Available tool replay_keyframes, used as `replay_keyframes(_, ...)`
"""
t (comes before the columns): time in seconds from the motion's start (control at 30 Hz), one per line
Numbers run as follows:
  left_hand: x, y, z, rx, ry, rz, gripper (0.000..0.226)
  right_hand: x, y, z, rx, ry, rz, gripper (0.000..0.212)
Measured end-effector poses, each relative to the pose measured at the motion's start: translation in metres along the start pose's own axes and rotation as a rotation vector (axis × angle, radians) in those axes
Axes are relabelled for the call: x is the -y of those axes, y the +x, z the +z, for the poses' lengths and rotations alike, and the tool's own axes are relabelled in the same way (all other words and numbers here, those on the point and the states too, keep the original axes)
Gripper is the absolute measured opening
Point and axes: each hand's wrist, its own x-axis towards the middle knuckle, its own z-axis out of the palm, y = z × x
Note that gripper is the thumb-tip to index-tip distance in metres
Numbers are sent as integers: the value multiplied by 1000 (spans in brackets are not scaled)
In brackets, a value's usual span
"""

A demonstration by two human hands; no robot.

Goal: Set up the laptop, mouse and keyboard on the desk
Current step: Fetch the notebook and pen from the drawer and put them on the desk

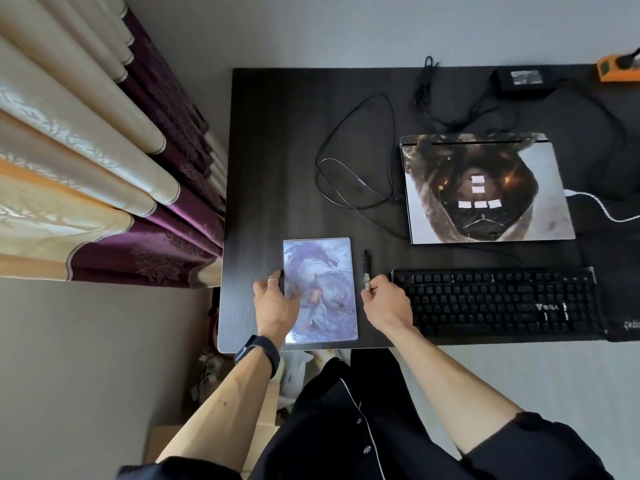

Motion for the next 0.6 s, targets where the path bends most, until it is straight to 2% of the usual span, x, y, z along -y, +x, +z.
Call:
replay_keyframes(0.13,10,-12,-3,-15,-7,32,55,-1,-2,3,2,-18,-52,24)
replay_keyframes(0.6,6,-20,-7,8,59,27,54,-5,-3,5,11,-5,-91,28)
